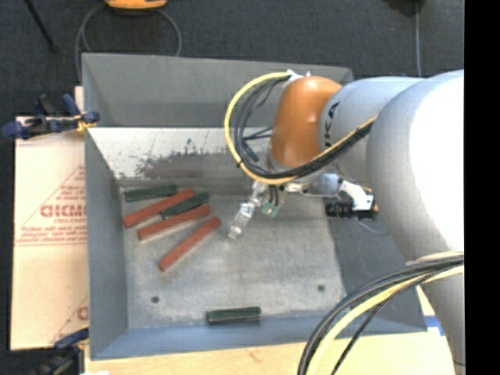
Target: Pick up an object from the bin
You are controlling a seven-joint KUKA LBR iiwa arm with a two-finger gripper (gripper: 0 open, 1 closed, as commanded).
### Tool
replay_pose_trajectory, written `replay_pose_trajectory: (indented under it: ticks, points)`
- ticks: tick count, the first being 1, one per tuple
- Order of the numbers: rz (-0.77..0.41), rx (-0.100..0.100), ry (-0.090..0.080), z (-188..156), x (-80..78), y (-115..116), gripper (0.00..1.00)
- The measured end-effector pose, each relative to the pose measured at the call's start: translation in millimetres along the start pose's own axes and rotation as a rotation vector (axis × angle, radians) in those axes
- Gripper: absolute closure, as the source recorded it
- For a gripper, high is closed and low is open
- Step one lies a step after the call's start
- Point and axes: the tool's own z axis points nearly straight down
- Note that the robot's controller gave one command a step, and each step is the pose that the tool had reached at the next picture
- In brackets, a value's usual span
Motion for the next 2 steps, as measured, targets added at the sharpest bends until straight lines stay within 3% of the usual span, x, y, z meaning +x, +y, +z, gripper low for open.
replay_pose_trajectory:
  ticks: [1, 2]
  points:
    - [-0.154, 0.003, -0.001, 3.7, -3.3, 10.9, 0.0]
    - [-0.107, 0.012, 0.01, -2.4, 44.1, 87.0, 1.0]
